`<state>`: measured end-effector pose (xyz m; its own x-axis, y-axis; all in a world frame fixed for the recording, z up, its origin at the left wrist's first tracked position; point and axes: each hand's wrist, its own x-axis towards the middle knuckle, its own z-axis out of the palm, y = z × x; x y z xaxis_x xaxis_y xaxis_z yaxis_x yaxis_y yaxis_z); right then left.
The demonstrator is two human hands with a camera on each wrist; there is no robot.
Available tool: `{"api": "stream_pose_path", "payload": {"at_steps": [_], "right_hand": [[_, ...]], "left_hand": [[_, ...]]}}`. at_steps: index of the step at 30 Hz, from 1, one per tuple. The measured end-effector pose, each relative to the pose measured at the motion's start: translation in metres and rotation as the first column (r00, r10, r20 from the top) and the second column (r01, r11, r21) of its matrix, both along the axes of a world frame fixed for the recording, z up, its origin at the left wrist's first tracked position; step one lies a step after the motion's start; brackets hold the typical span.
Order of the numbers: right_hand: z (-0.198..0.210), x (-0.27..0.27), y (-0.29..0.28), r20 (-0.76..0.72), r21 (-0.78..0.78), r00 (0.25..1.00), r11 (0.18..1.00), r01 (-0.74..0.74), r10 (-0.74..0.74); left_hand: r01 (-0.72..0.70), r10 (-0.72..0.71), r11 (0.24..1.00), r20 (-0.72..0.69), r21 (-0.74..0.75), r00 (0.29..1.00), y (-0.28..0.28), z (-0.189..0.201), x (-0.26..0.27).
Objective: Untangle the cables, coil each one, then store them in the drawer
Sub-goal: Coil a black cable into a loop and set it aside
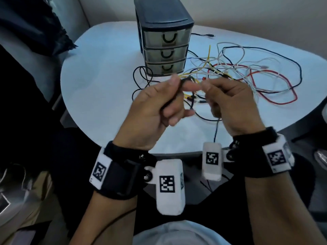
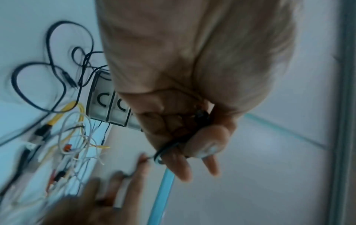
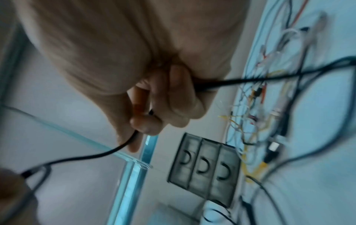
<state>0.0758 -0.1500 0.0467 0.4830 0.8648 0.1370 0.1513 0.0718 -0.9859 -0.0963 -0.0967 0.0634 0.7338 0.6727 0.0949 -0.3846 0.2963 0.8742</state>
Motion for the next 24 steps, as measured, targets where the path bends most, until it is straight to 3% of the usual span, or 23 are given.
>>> {"api": "stream_pose_path", "payload": {"at_steps": [2,4,5,7,8,10,13,16,18,21,24], "right_hand": [[-0.015,-0.013,-0.001,0.153,-0.117,0.981,0.987,-0.106,0.123],[-0.020,-0.032,-0.011,0.267,-0.279,0.889,0.912,-0.299,0.373],[-0.018,-0.040,-0.017,0.287,-0.347,0.823,0.854,-0.388,0.491],[-0.003,-0.047,-0.028,0.290,-0.418,0.723,0.763,-0.494,0.627],[0.009,-0.047,-0.031,0.292,-0.405,0.712,0.757,-0.513,0.639],[0.034,-0.039,-0.031,0.358,-0.297,0.742,0.822,-0.486,0.568],[0.048,-0.019,-0.015,0.411,-0.088,0.865,0.957,-0.276,0.287],[0.032,-0.002,0.002,0.190,-0.014,0.977,0.995,-0.100,0.101],[0.016,-0.001,0.008,0.048,-0.052,0.994,0.994,-0.098,0.101],[-0.006,-0.018,-0.002,0.198,-0.184,0.954,0.965,-0.189,0.225],[-0.010,-0.046,-0.027,0.335,-0.394,0.765,0.819,-0.417,0.550]], "left_hand": [[-0.077,0.094,0.991,0.168,-0.105,0.981,0.011,0.001,-0.006],[-0.231,0.246,0.967,0.174,-0.105,0.953,0.025,-0.006,-0.013],[-0.322,0.323,0.946,0.102,-0.024,0.941,0.030,-0.012,-0.015],[-0.409,0.464,0.864,-0.152,0.293,0.873,0.033,-0.025,-0.016],[-0.365,0.502,0.826,-0.268,0.428,0.822,0.032,-0.031,-0.015],[-0.239,0.488,0.811,-0.392,0.534,0.780,0.024,-0.038,-0.013],[-0.087,0.259,0.913,-0.404,0.398,0.877,0.012,-0.032,-0.008],[0.040,-0.002,0.987,-0.237,0.156,0.972,0.003,-0.016,-0.007],[0.035,-0.034,0.999,-0.039,0.026,0.999,0.003,-0.007,-0.011],[-0.077,0.104,0.987,0.197,-0.138,0.975,0.012,-0.005,-0.017],[-0.343,0.348,0.937,0.113,-0.061,0.931,0.024,-0.015,-0.020]]}}
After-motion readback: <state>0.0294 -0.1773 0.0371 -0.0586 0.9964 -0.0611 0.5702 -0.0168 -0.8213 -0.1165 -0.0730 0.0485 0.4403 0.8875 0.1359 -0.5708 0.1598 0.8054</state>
